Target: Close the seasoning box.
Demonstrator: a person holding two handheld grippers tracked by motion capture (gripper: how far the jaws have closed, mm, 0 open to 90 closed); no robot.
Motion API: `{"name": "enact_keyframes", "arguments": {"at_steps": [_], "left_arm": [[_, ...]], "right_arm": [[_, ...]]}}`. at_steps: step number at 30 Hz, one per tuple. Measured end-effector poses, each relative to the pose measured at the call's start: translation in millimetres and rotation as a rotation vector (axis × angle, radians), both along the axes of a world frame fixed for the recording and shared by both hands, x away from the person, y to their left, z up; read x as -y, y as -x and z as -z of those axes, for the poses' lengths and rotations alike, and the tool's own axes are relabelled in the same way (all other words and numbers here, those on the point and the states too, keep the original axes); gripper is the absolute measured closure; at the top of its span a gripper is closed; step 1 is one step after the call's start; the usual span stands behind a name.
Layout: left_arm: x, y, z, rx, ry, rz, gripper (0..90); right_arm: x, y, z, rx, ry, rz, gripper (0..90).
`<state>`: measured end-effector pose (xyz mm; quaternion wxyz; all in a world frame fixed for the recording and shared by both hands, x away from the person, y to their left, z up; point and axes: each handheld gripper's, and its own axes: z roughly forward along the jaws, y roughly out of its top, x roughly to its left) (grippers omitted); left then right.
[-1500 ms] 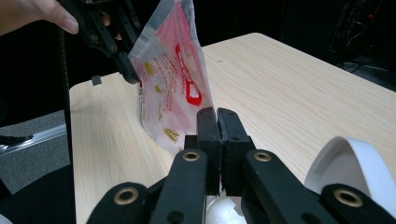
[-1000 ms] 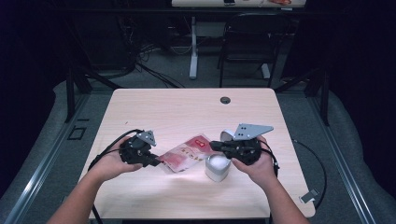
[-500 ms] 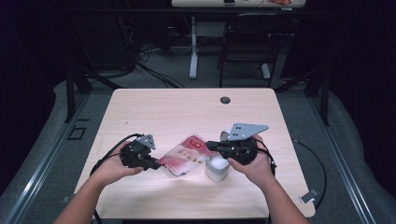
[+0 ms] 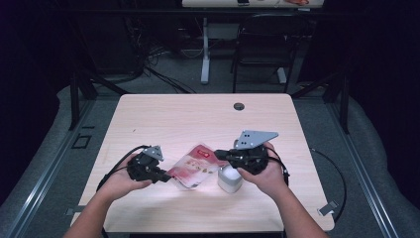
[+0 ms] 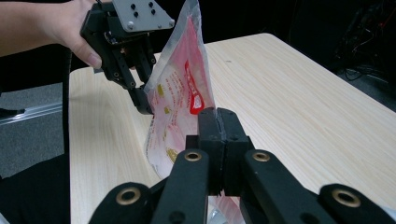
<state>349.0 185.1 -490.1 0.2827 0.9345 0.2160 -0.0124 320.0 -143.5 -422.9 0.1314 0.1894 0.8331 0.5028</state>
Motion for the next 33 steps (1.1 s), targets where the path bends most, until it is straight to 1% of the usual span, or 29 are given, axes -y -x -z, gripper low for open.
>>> {"name": "enact_keyframes", "arguments": {"at_steps": [4, 5, 7, 8, 13, 17, 18, 19, 24, 25, 29, 33], "left_arm": [[-1.3, 1.4, 4.5, 0.010, 0.019, -0.019, 82.8], [-1.7, 2.0, 5.3, 0.020, 0.014, -0.026, 82.8], [-3.3, 2.2, 7.6, 0.021, 0.028, -0.035, 82.8], [-4.7, 1.8, 9.5, 0.018, 0.042, -0.038, 82.8], [-8.7, 1.4, 15.1, 0.028, 0.052, -0.066, 82.8], [-12.5, 1.1, 19.3, 0.032, 0.074, -0.086, 82.8], [-13.3, 1.9, 19.9, 0.034, 0.074, -0.095, 82.8], [-14.2, 2.2, 20.7, 0.040, 0.075, -0.094, 82.9], [-18.1, 5.4, 26.9, 0.060, 0.096, -0.125, 82.9], [-18.4, 5.8, 27.8, 0.061, 0.097, -0.137, 82.9], [-18.6, 5.6, 29.6, 0.069, 0.077, -0.145, 82.9], [-20.0, 5.2, 34.7, 0.069, 0.093, -0.163, 82.9]], "right_arm": [[-4.2, -1.4, -2.6, 0.006, 0.008, -0.005, 90.0], [-5.5, -1.8, -3.3, 0.007, 0.008, -0.007, 90.0], [-8.4, -2.9, -4.6, 0.010, 0.011, -0.008, 90.0], [-9.7, -3.5, -5.4, 0.014, 0.017, -0.008, 90.0], [-19.0, -6.6, -7.4, 0.020, 0.033, -0.014, 90.0], [-25.0, -8.3, -9.7, 0.026, 0.042, -0.019, 90.0], [-26.4, -8.7, -10.3, 0.023, 0.043, -0.022, 90.0], [-27.9, -9.3, -10.7, 0.025, 0.049, -0.025, 90.0], [-35.4, -11.2, -13.0, 0.030, 0.070, -0.032, 90.0], [-37.4, -11.4, -13.2, 0.033, 0.073, -0.031, 90.0], [-44.3, -13.0, -14.6, 0.041, 0.091, -0.038, 90.0], [-49.8, -14.9, -14.8, 0.041, 0.090, -0.043, 90.0]]}}
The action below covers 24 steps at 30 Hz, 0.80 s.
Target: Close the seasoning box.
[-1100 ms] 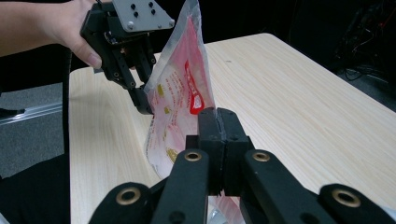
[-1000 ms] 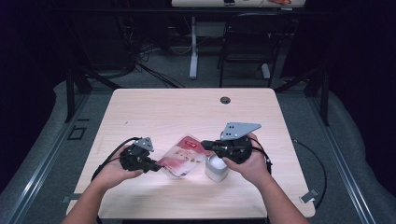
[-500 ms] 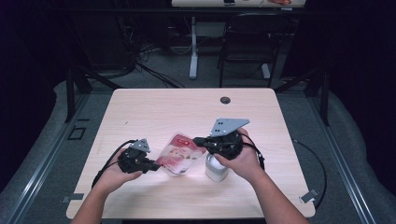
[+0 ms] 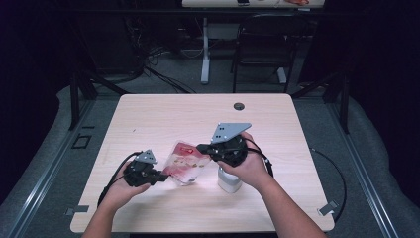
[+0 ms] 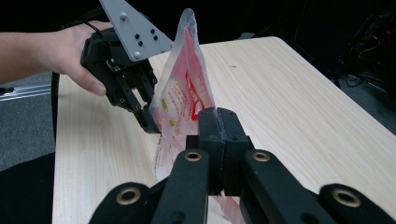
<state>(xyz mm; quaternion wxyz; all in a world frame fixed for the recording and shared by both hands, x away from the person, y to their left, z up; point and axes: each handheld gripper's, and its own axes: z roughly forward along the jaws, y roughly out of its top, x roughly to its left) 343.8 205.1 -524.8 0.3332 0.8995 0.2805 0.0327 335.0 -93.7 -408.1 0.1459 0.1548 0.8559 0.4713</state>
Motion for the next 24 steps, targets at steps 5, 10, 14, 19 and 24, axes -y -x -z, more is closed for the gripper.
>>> {"name": "enact_keyframes", "arguments": {"at_steps": [5, 10, 14, 19, 24], "left_arm": [[-0.1, -1.0, 5.6, -0.007, 0.004, -0.020, 82.9], [1.6, -0.9, 10.9, -0.011, -0.006, -0.033, 82.5], [2.3, -1.4, 14.9, -0.020, -0.015, -0.039, 81.5], [3.1, -1.1, 18.2, -0.029, -0.025, -0.034, 80.2], [3.0, 0.7, 18.1, -0.030, -0.033, -0.032, 76.9]], "right_arm": [[-5.4, -1.1, 1.1, 0.002, 0.010, -0.006, 90.0], [-11.1, -1.4, 2.7, 0.003, 0.012, -0.016, 90.0], [-14.5, -1.3, 3.9, 0.002, 0.020, -0.025, 89.9], [-20.5, 2.5, 4.6, -0.005, 0.019, -0.052, 88.9], [-23.4, 3.2, 5.4, -0.006, 0.013, -0.057, 87.3]]}}
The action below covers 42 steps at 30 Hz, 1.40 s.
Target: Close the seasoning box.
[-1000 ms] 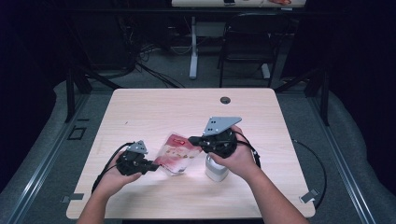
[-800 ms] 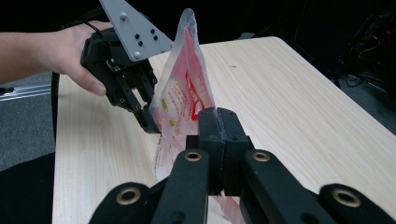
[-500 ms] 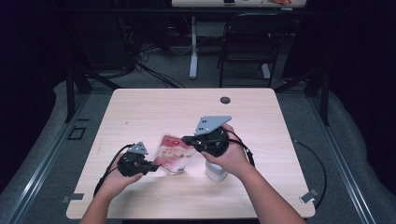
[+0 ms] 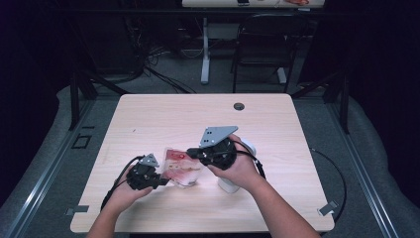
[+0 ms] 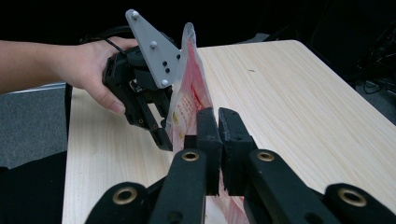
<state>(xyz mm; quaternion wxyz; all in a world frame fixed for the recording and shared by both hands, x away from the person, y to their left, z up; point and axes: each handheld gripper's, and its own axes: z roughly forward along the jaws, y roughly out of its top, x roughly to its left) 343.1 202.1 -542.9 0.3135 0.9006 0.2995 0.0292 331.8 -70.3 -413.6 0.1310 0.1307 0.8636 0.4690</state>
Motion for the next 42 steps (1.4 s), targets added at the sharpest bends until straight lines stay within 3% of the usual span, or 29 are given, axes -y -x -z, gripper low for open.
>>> {"name": "enact_keyframes", "arguments": {"at_steps": [11, 17, 28, 42], "left_arm": [[-4.8, 4.2, -0.6, -0.003, 0.033, 0.005, 68.3], [-9.5, 8.0, -5.0, 0.041, 0.040, -0.001, 63.2], [-18.4, 14.5, -11.1, 0.071, 0.057, -0.007, 59.7], [-25.2, 16.3, -10.3, 0.080, 0.080, -0.037, 52.3]], "right_arm": [[-3.9, -0.5, 1.7, -0.022, -0.014, -0.009, 83.0], [-7.7, -0.7, 2.8, -0.035, -0.022, -0.021, 80.9], [-21.3, -0.7, 4.6, -0.054, -0.024, -0.039, 73.3], [-18.8, 1.2, -3.8, -0.085, -0.108, -0.041, 61.0]]}}
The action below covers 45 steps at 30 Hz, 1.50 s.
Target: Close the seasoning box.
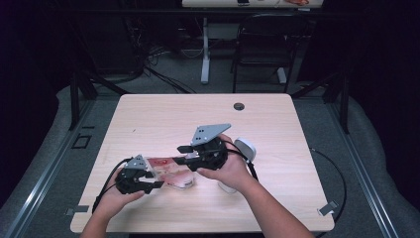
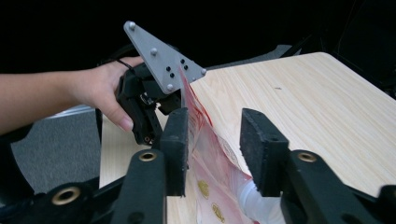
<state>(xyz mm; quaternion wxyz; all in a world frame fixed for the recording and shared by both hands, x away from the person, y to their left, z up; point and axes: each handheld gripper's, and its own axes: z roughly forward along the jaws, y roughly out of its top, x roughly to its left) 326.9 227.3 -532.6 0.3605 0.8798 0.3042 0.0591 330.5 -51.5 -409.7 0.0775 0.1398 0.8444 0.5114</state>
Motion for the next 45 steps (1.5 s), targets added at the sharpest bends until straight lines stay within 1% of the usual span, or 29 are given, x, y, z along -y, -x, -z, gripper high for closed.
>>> {"name": "enact_keyframes", "arguments": {"at_steps": [2, 7, 10, 12, 16, 19, 22, 23, 27, 29, 32, 34, 37, 39, 43, 45], "left_arm": [[-1.1, 0.5, 0.4, 0.006, 0.005, -0.011, 51.0], [-5.9, 2.4, 1.9, -0.004, 0.007, -0.025, 50.5], [-8.3, 3.5, 2.4, -0.007, 0.006, -0.036, 51.8], [-9.5, 4.0, 2.4, -0.007, 0.012, -0.039, 51.8], [-10.3, 4.8, 2.2, -0.001, 0.015, -0.040, 51.8], [-11.6, 5.4, 1.5, 0.001, 0.020, -0.045, 51.8], [-13.3, 6.3, 1.1, -0.003, 0.026, -0.050, 51.8], [-13.8, 6.4, 1.2, -0.005, 0.027, -0.053, 51.8], [-14.5, 6.7, 0.7, 0.002, 0.025, -0.056, 52.4], [-14.7, 7.3, 0.4, 0.006, 0.022, -0.056, 52.9], [-15.5, 8.2, 0.4, 0.008, 0.021, -0.056, 53.4], [-17.1, 9.0, -0.3, 0.011, 0.018, -0.063, 53.7], [-19.1, 9.6, -1.1, 0.016, 0.028, -0.069, 54.0], [-19.9, 10.7, -1.5, 0.016, 0.030, -0.074, 54.0], [-20.7, 12.3, -1.6, 0.016, 0.029, -0.069, 53.8], [-21.8, 13.2, -1.5, 0.014, 0.025, -0.068, 53.8]], "right_arm": [[2.7, 1.0, -2.0, -0.002, -0.019, 0.004, 59.7], [13.9, 4.1, -9.0, 0.009, -0.058, 0.010, 57.5], [25.2, 4.3, -11.4, 0.017, -0.083, 0.033, 57.5], [34.7, 3.1, -11.8, 0.011, -0.102, 0.056, 57.4], [52.0, 0.3, -11.3, 0.010, -0.106, 0.103, 57.0], [63.8, -1.3, -11.3, 0.009, -0.121, 0.141, 56.1], [74.8, -3.0, -11.7, 0.016, -0.127, 0.179, 55.2], [78.4, -3.3, -12.0, 0.020, -0.126, 0.193, 55.1], [91.9, -3.9, -12.0, 0.033, -0.153, 0.255, 53.5], [97.5, -4.2, -12.0, 0.033, -0.166, 0.276, 53.2], [105.1, -4.2, -12.3, 0.043, -0.168, 0.309, 51.7], [110.3, -4.5, -12.2, 0.059, -0.164, 0.330, 51.4], [119.0, -3.9, -11.7, 0.053, -0.183, 0.345, 51.1], [124.3, -3.2, -11.2, 0.056, -0.180, 0.359, 51.1], [133.8, -0.9, -8.7, 0.052, -0.179, 0.376, 53.6], [138.3, 0.9, -6.4, 0.057, -0.177, 0.390, 54.3]]}}
